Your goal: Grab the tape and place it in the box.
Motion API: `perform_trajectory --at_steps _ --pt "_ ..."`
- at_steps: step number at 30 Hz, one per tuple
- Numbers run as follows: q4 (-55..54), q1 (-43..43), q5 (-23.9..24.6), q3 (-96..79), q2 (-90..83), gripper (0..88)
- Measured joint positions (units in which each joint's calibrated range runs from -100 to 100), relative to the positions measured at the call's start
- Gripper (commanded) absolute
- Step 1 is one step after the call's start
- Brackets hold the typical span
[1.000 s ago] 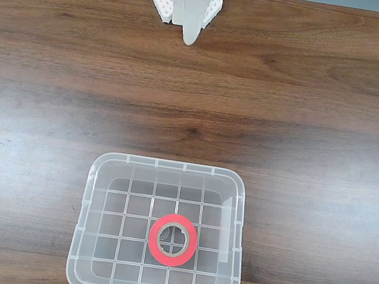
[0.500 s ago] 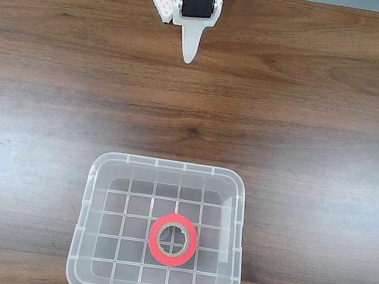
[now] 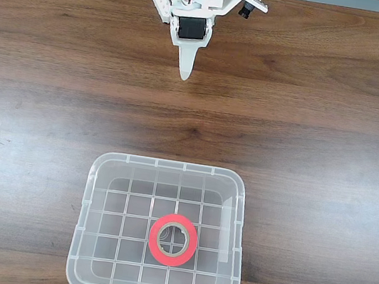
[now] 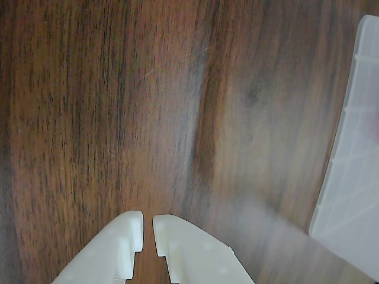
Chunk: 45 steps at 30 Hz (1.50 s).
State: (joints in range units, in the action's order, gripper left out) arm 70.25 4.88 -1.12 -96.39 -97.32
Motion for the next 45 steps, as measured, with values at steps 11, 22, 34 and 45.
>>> perform_trajectory --at_steps 11,22,34,45 --pt "0.00 0.00 1.25 -0.36 -0.75 1.1" --pt "0.00 0.00 1.36 -0.36 -0.75 1.3" --pt "0.00 0.00 1.36 -0.36 -0.75 1.3" --pt "0.00 0.00 1.36 -0.36 -0.75 1.3"
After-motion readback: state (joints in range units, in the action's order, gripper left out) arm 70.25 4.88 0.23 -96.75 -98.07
